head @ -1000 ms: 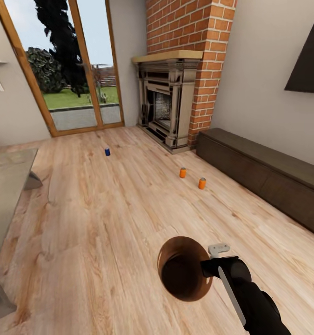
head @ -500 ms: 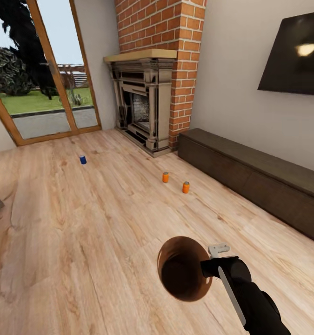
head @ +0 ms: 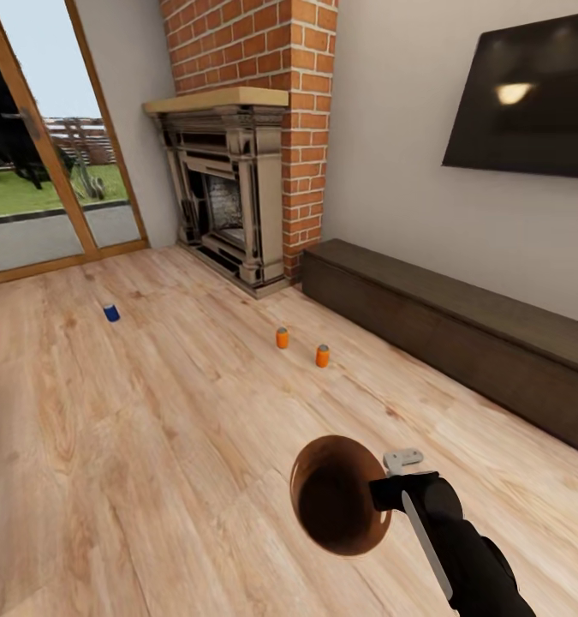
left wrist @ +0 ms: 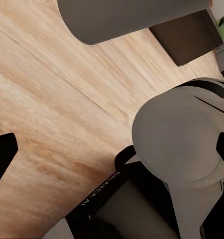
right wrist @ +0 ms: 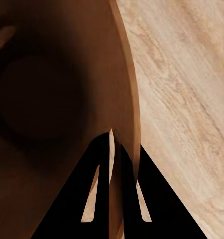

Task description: Put the three can of soda from the living room inside the tash can in the kitchen.

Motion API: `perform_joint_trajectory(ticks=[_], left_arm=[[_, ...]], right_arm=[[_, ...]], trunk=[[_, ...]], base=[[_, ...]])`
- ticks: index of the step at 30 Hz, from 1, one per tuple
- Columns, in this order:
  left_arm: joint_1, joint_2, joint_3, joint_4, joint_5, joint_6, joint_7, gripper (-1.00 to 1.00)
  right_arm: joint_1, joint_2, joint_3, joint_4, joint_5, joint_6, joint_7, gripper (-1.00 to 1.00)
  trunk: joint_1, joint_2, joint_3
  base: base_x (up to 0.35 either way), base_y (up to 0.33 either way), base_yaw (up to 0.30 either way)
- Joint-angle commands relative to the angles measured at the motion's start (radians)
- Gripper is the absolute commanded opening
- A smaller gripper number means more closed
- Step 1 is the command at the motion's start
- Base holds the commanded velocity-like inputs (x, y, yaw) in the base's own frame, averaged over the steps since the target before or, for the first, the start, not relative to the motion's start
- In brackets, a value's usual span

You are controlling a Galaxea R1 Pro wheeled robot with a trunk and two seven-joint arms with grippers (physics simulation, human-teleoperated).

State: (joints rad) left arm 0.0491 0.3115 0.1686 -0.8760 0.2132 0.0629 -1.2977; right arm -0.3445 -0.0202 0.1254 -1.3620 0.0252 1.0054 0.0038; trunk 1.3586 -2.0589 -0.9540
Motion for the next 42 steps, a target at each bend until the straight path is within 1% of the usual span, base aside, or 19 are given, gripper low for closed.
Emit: perform_joint_trajectory(ticks=[1, 13, 21, 37, 42], left_arm=[[0.0, 0.0, 0.0, 0.0, 0.0, 0.0, 0.0, 1.0], [0.0, 0.0, 0.0, 0.0, 0.0, 0.0, 0.0, 1.0], [0.0, 0.0, 0.0, 0.001, 0.0, 0.0, 0.0, 1.0], [0.0, 0.0, 0.001, 0.0, 0.0, -0.002, 0.0, 1.0], [0.0, 0.0, 0.001, 0.0, 0.0, -0.001, 0.0, 1.0]], right_arm=[[0.0, 0.0, 0.0, 0.0, -0.027, -0.001, 0.007, -1.0], [0.0, 0.0, 0.0, 0.0, -0.027, -0.001, 0.007, -1.0], [0.0, 0.0, 0.001, 0.0, -0.027, -0.001, 0.007, -1.0], [0.0, 0.0, 0.001, 0.0, -0.027, -0.001, 0.007, -1.0], [0.0, 0.0, 0.001, 0.0, -0.027, -0.001, 0.007, -1.0]], trunk=[[0.0, 0.0, 0.0], [0.0, 0.0, 0.0], [0.0, 0.0, 0.003], [0.0, 0.0, 0.01], [0.0, 0.0, 0.011]], base=[[0.317, 0.205, -0.059], [0.306, 0.225, -0.023], [0.278, 0.22, -0.201], [0.036, 0.026, -0.256], [0.172, 0.12, -0.16]])
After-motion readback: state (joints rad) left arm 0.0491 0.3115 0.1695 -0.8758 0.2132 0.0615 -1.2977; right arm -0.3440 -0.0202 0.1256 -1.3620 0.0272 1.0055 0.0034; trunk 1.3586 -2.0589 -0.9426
